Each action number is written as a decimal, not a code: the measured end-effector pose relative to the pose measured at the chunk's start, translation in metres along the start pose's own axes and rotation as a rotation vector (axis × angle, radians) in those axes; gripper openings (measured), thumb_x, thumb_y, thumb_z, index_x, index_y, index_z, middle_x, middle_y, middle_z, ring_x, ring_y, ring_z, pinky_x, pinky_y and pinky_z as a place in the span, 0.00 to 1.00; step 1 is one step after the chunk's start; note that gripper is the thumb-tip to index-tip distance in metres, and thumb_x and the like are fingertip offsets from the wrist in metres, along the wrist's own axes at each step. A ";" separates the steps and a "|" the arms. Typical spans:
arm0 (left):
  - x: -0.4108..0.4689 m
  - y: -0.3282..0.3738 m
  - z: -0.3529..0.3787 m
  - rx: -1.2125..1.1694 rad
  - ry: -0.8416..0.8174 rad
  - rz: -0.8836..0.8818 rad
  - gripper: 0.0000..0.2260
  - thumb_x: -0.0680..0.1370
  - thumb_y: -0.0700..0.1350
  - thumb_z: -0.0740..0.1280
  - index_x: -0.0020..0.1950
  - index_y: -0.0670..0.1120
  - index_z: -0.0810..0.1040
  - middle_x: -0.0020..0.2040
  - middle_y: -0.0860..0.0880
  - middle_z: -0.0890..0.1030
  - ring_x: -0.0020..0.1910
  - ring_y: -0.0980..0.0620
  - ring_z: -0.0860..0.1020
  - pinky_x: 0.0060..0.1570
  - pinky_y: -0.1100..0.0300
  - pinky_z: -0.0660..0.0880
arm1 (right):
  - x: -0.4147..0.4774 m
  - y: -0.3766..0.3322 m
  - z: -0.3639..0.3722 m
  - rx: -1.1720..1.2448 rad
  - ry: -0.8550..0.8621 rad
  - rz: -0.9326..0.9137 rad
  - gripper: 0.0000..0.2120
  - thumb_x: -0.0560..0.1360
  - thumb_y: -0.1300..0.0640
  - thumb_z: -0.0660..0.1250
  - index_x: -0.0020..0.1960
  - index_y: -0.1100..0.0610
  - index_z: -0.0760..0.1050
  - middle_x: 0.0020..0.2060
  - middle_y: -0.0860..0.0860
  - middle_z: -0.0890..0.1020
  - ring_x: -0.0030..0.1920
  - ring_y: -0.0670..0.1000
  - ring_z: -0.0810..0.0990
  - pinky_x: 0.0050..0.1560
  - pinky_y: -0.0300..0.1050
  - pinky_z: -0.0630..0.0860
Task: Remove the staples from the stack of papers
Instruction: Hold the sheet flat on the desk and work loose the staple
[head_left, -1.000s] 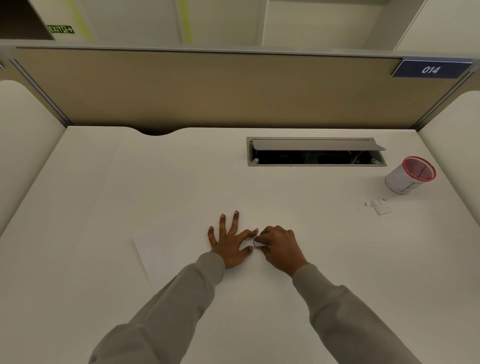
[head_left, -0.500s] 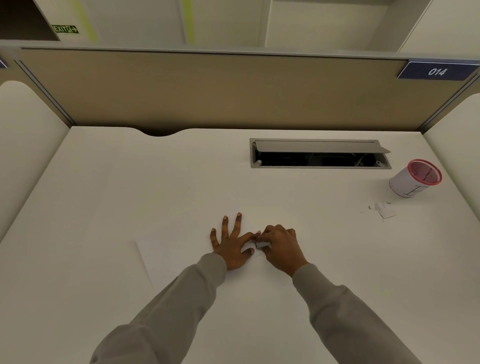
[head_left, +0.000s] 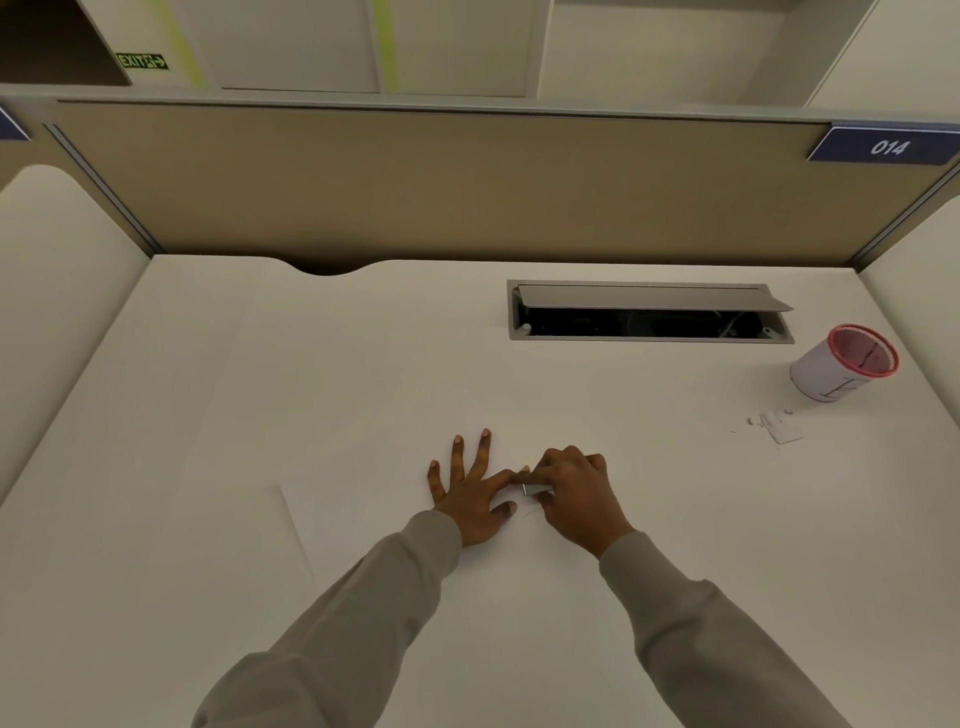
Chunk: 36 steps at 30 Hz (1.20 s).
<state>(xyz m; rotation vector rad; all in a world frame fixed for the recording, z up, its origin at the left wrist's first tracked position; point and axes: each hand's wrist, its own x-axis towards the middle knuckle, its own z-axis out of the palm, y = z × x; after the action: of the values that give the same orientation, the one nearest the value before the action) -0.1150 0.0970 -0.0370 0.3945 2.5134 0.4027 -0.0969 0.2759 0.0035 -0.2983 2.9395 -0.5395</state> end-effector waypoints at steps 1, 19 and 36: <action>0.000 0.000 0.000 0.002 0.000 0.001 0.21 0.82 0.60 0.58 0.74 0.69 0.59 0.79 0.55 0.30 0.77 0.42 0.27 0.73 0.33 0.34 | -0.001 -0.001 0.000 -0.038 0.006 0.019 0.19 0.75 0.61 0.67 0.58 0.39 0.81 0.45 0.43 0.80 0.49 0.50 0.74 0.51 0.48 0.64; -0.004 -0.007 0.003 0.121 0.044 0.023 0.23 0.81 0.67 0.50 0.73 0.78 0.44 0.79 0.55 0.28 0.77 0.44 0.27 0.73 0.36 0.33 | -0.010 -0.004 0.015 0.045 0.007 0.107 0.12 0.74 0.58 0.69 0.53 0.44 0.83 0.44 0.43 0.80 0.48 0.50 0.75 0.50 0.48 0.65; -0.004 -0.009 0.001 0.094 0.035 0.037 0.23 0.81 0.67 0.52 0.73 0.77 0.47 0.79 0.55 0.29 0.77 0.44 0.27 0.72 0.37 0.33 | -0.011 -0.006 0.015 0.008 0.011 0.135 0.14 0.75 0.59 0.67 0.56 0.44 0.82 0.47 0.43 0.80 0.51 0.50 0.75 0.50 0.47 0.61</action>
<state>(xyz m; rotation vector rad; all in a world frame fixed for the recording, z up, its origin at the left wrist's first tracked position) -0.1127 0.0879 -0.0391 0.4747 2.5689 0.3083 -0.0821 0.2676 -0.0073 -0.0959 2.9398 -0.5347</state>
